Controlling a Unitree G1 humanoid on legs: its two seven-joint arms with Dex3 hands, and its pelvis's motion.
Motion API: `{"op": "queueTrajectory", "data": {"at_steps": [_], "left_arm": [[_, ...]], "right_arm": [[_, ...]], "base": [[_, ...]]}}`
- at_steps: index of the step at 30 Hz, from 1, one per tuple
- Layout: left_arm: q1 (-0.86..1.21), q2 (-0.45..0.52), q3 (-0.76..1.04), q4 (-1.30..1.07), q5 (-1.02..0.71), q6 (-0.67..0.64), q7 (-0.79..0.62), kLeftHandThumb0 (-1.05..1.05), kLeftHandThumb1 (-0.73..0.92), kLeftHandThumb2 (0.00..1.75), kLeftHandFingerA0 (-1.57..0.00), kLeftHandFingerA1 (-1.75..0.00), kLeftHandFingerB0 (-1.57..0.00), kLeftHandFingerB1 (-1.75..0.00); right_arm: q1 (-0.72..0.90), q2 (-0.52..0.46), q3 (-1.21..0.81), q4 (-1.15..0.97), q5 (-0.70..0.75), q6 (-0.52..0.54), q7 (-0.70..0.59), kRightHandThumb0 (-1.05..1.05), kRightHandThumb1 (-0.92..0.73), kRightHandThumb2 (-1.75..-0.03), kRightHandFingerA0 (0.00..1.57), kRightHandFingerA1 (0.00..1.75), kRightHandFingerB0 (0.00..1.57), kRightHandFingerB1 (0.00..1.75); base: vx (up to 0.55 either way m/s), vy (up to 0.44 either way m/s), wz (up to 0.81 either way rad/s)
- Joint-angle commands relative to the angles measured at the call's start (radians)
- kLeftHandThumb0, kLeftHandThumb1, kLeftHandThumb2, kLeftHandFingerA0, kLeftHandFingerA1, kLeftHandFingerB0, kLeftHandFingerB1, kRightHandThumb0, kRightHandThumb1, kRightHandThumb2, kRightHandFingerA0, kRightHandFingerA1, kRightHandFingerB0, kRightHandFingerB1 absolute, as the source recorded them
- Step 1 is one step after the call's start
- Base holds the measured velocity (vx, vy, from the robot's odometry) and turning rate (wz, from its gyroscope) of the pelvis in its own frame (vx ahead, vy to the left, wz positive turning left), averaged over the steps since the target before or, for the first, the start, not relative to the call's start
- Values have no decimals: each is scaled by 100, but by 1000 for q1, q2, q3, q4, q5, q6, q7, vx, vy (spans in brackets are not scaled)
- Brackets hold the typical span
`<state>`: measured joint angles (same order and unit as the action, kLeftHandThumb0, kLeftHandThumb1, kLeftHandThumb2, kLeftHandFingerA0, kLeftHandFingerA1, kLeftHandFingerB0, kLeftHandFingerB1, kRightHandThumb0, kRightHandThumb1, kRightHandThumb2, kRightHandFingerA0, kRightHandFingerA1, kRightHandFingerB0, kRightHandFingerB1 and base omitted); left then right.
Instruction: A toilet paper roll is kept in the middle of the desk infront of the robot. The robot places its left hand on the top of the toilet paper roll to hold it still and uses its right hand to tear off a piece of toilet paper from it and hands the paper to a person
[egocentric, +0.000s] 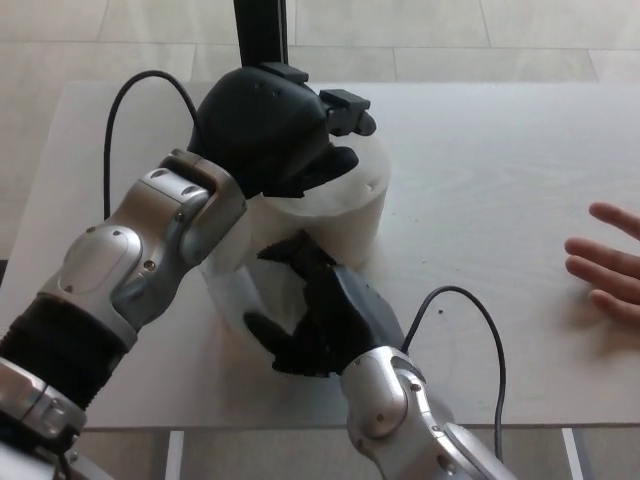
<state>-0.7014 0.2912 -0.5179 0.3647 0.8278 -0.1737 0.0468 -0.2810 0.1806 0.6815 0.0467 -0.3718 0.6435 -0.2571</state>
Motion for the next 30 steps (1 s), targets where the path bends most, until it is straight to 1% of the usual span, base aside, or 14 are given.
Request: {"op": "queueTrajectory", "data": {"at_steps": [1, 2, 3, 4, 5, 7, 15, 16, 20, 21, 26, 28, 29, 30], "left_arm": [[30, -7, -1, -2, -2, -16, 18, -50, 85, 66, -58, -49, -57, -44], [30, -7, 0, 5, -5, -24, 25, -50, 85, 66, -58, -50, -57, -45], [30, -7, 1, 9, -4, -30, 33, -50, 84, 65, -59, -50, -58, -45], [29, -1, -2, -6, -1, -16, 1, -51, 87, 66, -56, -51, -55, -44], [28, 2, -3, -12, -2, -11, -19, -51, 87, 66, -55, -50, -54, -43], [29, 5, -3, -13, -2, -14, -18, -50, 86, 66, -56, -49, -54, -43], [13, -2, 0, 6, 3, -22, 15, -52, 87, 66, -57, -51, -57, -44], [13, -3, 0, 6, 2, -22, 16, -52, 87, 66, -57, -50, -57, -44], [14, -2, 1, 4, 0, -22, 12, -52, 87, 66, -57, -50, -57, -44], [13, 2, -1, 4, 3, -25, 12, -52, 88, 66, -56, -52, -55, -44], [16, 16, 3, -14, 0, -19, -17, -53, 88, 66, -56, -53, -55, -44], [16, 20, 5, -10, 0, -23, -11, -52, 87, 66, -57, -54, -55, -45], [17, 20, 4, -6, 3, -23, -5, -52, 87, 66, -57, -54, -56, -45], [16, 19, 4, -3, 4, -24, -1, -52, 87, 66, -58, -54, -57, -45]], "right_arm": [[20, 135, -110, 288, -73, -161, -411, -40, -92, -93, 95, 168, 29, 115], [14, 139, -123, 318, -73, -200, -454, -21, -81, -130, 124, 128, 45, 84], [-2, 133, -121, 346, -87, -207, -480, -36, -92, -98, 117, 175, 42, 175], [-8, 124, -124, 360, -89, -226, -487, -34, -92, -99, 123, 175, 44, 175], [-14, 115, -122, 370, -97, -227, -492, -29, -88, -108, 129, 175, 67, 135], [-12, 98, -117, 381, -96, -263, -484, -26, -86, -101, 125, 175, 44, 159], [6, 45, -22, 402, -140, -302, -383, -27, -61, -124, 134, 175, 82, 127], [8, 48, -13, 410, -142, -316, -377, -31, -59, -131, 125, 175, 77, 149], [6, 59, -16, 438, -149, -349, -383, -31, -59, -131, 125, 175, 77, 149], [20, 64, -4, 409, -147, -364, -363, -31, -73, -127, 136, 175, 107, 175], [48, 60, -18, 345, -99, -403, -276, -33, -74, -140, 139, 175, 119, 165], [49, 53, -6, 295, -86, -358, -191, -26, -66, -133, 107, 175, 41, 129], [42, 50, 7, 278, -90, -312, -141, -39, -77, -105, 78, 168, 29, 84], [40, 47, 11, 269, -85, -299, -112, -44, -82, -94, 31, 131, 14, 70]], "base": [[0, 0, 0], [0, 0, 0], [0, 0, 0], [0, 0, 0], [0, 0, 0], [0, 0, 0], [0, 0, 0], [0, 0, 0], [0, 0, 0], [0, 0, 0], [0, 0, 0], [0, 0, 0], [0, 0, 0], [0, 0, 0]]}}
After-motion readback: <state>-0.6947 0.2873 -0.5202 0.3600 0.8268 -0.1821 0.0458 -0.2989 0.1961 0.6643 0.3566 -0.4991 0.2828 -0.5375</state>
